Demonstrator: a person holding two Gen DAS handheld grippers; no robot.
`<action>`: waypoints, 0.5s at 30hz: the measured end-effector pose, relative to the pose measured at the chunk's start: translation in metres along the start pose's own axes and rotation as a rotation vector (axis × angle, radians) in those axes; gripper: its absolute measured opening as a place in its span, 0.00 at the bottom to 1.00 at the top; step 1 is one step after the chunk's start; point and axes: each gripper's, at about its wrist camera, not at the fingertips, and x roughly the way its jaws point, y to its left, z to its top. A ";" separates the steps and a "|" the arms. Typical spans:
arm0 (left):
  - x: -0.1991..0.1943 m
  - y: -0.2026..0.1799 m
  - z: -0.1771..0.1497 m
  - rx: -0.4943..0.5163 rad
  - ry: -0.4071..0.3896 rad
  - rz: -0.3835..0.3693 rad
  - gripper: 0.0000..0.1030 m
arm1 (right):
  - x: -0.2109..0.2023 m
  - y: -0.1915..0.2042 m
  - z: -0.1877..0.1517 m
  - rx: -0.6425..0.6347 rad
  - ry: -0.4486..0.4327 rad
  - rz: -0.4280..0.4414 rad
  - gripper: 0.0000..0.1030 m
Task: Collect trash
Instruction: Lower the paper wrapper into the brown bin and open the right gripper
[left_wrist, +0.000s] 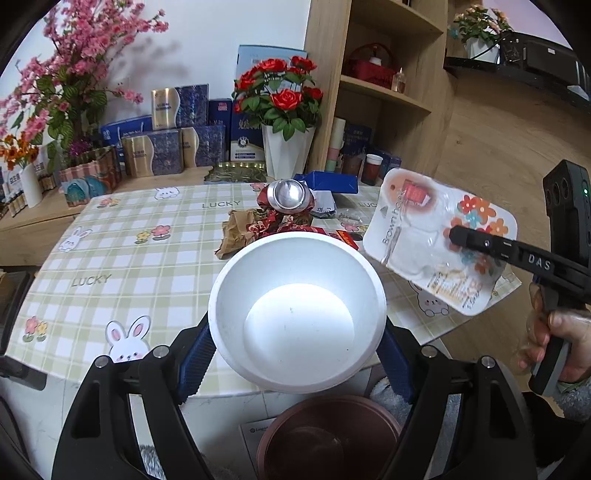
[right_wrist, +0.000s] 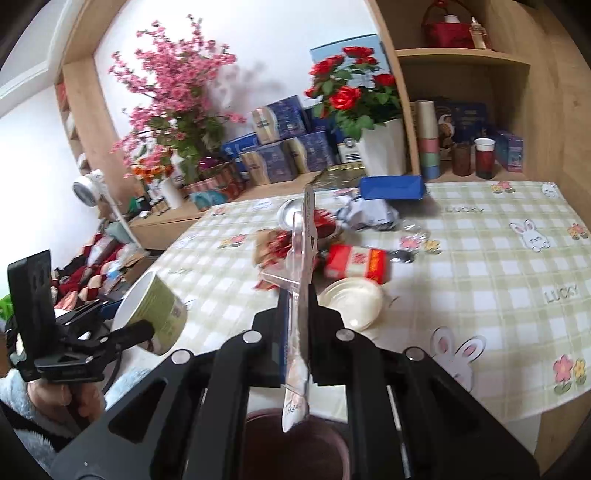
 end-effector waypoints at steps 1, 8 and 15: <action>-0.006 -0.001 -0.003 0.001 -0.003 0.003 0.75 | -0.002 0.003 -0.004 -0.004 0.004 0.007 0.12; -0.032 -0.001 -0.018 -0.009 -0.007 0.026 0.75 | -0.005 0.033 -0.044 -0.034 0.091 0.088 0.12; -0.045 -0.003 -0.030 -0.021 -0.014 0.034 0.75 | 0.023 0.051 -0.097 -0.077 0.301 0.158 0.12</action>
